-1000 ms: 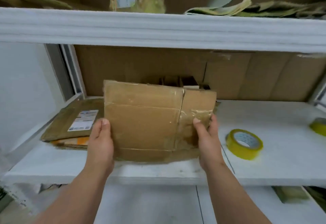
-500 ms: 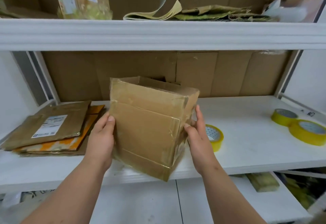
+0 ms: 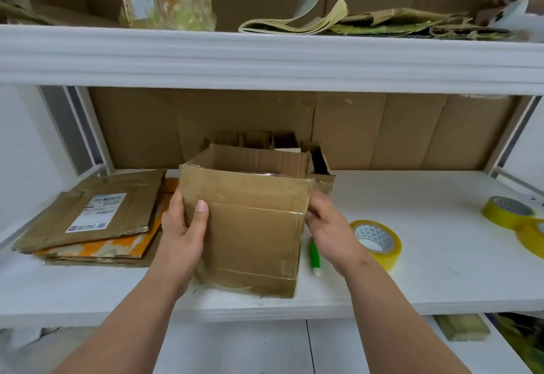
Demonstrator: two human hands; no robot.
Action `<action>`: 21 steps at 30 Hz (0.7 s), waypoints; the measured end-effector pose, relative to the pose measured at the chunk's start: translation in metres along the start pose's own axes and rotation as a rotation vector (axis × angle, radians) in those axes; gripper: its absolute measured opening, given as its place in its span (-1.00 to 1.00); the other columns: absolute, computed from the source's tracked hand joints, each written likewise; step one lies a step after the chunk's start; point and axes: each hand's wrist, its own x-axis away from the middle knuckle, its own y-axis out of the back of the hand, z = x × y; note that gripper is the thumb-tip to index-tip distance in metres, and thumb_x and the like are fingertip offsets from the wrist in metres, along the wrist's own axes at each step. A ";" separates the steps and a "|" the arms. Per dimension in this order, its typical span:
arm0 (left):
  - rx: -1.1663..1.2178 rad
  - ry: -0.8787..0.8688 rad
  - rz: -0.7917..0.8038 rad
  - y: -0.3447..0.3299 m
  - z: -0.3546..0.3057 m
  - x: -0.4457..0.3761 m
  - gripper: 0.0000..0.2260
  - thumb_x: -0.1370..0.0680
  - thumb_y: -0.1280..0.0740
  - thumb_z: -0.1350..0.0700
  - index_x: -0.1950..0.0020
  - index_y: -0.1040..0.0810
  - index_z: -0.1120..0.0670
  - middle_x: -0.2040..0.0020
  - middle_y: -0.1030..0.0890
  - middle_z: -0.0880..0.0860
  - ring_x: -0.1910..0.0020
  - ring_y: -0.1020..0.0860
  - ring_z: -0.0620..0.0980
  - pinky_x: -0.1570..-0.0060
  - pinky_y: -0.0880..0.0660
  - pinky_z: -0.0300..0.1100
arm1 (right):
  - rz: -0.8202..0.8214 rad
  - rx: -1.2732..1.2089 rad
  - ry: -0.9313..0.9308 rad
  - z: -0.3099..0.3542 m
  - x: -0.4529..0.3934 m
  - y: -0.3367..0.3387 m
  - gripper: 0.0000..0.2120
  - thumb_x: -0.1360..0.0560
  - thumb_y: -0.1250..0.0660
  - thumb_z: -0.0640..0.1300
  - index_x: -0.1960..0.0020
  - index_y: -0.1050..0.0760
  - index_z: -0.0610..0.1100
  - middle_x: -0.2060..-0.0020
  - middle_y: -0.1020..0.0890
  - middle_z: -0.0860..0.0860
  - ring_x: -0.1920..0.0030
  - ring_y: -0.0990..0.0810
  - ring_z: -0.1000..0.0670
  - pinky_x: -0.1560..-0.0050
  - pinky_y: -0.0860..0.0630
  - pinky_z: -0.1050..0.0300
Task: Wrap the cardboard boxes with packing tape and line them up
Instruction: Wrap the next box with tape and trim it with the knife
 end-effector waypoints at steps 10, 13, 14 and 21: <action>0.001 -0.043 -0.003 0.020 -0.003 -0.024 -0.74 -0.45 -0.10 -0.36 0.01 -0.47 -0.33 -0.29 -0.43 -0.12 -0.30 -0.42 -0.03 -0.38 -0.37 0.11 | -0.048 -0.487 -0.140 -0.006 0.002 -0.005 -0.36 -0.38 -0.31 0.31 -0.37 -0.52 0.02 -0.33 -0.57 0.05 -0.43 -0.42 -0.02 -0.51 -0.20 -0.17; 0.067 -0.046 -0.002 0.021 -0.001 -0.034 -0.82 -0.55 -0.22 -0.26 0.10 -0.60 -0.30 -0.24 -0.51 -0.13 -0.27 -0.47 -0.02 -0.35 -0.40 0.15 | -0.089 -0.454 -0.110 0.000 0.008 -0.010 -0.18 -0.24 -0.42 0.46 -0.35 -0.54 0.01 -0.29 -0.60 0.05 -0.41 -0.45 -0.02 -0.49 -0.25 -0.14; 0.103 -0.040 -0.008 0.022 0.000 -0.038 -0.82 -0.59 -0.27 -0.17 0.15 -0.62 -0.26 -0.21 -0.54 -0.12 -0.25 -0.48 -0.02 -0.35 -0.40 0.15 | -0.096 -0.449 -0.097 0.002 0.009 -0.011 -0.19 -0.24 -0.42 0.44 -0.34 -0.54 0.00 -0.28 -0.61 0.05 -0.39 -0.47 -0.01 -0.47 -0.28 -0.11; 0.139 0.009 0.022 0.019 0.002 -0.052 -0.86 -0.57 -0.39 0.13 -0.08 -0.53 -0.08 -0.15 -0.54 -0.03 -0.19 -0.50 0.00 -0.15 -0.45 -0.11 | -0.175 -0.391 -0.107 0.006 0.008 -0.019 -0.71 -0.39 -0.40 -0.05 -0.10 -0.63 0.11 -0.07 -0.67 0.11 -0.19 -0.57 -0.01 -0.04 -0.47 0.21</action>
